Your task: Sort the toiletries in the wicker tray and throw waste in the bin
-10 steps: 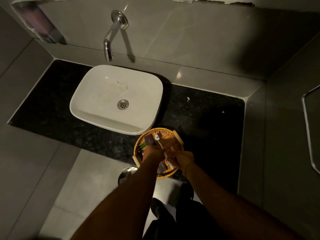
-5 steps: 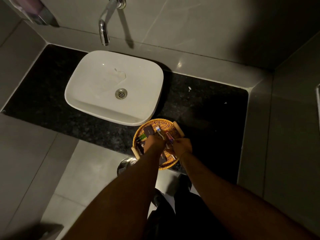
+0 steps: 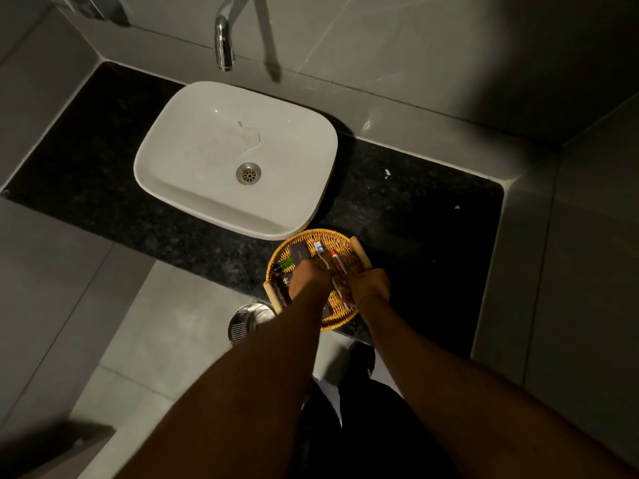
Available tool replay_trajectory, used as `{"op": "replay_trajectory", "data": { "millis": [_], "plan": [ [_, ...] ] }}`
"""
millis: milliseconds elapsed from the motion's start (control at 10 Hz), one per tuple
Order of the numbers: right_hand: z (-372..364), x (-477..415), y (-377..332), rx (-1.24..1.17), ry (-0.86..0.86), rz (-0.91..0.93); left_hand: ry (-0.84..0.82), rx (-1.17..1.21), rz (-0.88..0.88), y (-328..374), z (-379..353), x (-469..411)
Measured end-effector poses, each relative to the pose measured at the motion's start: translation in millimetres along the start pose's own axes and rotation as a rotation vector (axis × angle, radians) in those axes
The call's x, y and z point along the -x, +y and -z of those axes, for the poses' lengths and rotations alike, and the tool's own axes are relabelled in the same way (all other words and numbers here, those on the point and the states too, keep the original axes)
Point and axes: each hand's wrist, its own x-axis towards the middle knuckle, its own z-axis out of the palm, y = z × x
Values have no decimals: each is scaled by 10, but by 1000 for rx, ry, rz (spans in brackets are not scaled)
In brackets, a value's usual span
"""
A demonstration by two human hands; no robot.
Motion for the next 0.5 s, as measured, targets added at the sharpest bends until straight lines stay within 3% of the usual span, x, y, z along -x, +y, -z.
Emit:
{"op": "replay_trajectory", "data": {
  "millis": [300, 400, 500],
  "plan": [
    [-14, -5, 70, 154, 15, 70, 81, -70, -14, -101, 80, 41],
    [-35, 88, 134, 294, 7, 173, 104, -47, -64, -138, 84, 82],
    [-35, 192, 114, 395, 194, 352, 200, -110, -131, -132, 172, 161]
  ]
}}
